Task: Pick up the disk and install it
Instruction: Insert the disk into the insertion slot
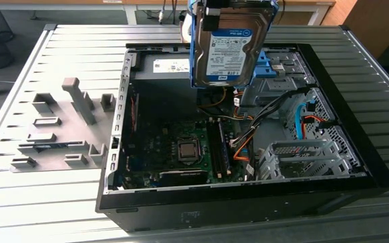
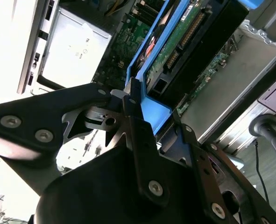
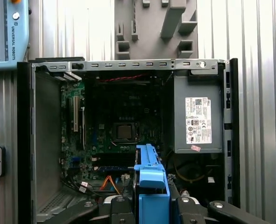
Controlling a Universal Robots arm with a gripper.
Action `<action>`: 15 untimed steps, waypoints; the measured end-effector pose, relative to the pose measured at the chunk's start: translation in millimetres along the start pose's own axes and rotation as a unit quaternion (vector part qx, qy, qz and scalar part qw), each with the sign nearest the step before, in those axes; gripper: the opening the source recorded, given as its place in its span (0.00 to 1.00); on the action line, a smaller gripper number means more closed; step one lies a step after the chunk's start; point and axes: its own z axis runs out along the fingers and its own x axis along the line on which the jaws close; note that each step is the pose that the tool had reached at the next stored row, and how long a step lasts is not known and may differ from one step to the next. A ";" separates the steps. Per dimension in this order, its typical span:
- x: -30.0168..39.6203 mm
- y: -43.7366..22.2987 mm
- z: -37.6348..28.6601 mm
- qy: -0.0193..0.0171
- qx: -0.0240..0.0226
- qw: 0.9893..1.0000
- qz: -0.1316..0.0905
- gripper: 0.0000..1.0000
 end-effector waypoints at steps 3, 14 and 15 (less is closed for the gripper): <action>7.9 -0.3 0.3 0.000 0.000 1.000 0.000 0.36; 44.7 -1.8 2.3 0.000 0.000 1.000 0.000 0.36; 47.1 -1.9 2.4 0.000 0.000 1.000 0.000 0.36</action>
